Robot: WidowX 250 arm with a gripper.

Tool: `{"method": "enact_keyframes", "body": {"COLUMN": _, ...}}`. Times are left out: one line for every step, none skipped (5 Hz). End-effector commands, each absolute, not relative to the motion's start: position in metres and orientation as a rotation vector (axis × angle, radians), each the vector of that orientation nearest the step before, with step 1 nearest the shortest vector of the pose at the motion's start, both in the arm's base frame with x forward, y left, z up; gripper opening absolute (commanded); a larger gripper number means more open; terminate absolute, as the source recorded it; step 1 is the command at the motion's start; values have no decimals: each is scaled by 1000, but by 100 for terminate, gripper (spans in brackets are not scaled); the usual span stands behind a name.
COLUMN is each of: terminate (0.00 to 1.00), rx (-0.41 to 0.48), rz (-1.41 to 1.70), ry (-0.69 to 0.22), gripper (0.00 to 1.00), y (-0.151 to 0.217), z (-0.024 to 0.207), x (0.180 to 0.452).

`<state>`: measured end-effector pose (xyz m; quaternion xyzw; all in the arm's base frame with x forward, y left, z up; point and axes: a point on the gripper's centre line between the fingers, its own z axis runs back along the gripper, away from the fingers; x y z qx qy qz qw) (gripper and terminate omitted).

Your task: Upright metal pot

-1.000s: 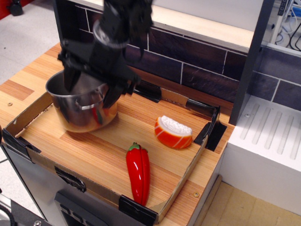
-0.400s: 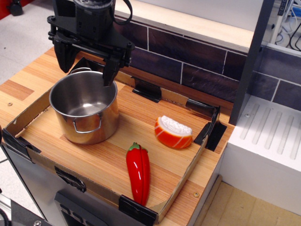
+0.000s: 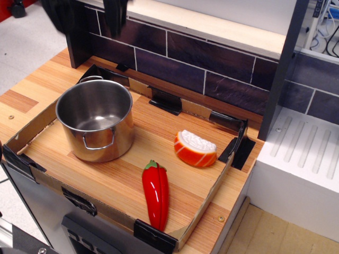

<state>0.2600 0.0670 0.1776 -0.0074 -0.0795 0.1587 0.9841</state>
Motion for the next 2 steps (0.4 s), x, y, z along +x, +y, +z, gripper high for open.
{"method": "enact_keyframes", "body": {"terminate": 0, "rx": -9, "rz": 320, "ry": -206, "gripper": 100, "y": 66, "z": 192, "x": 259}}
{"method": "enact_keyframes", "body": {"terminate": 100, "rx": -9, "rz": 320, "ry": -206, "gripper": 100, "y": 66, "z": 192, "x": 259}}
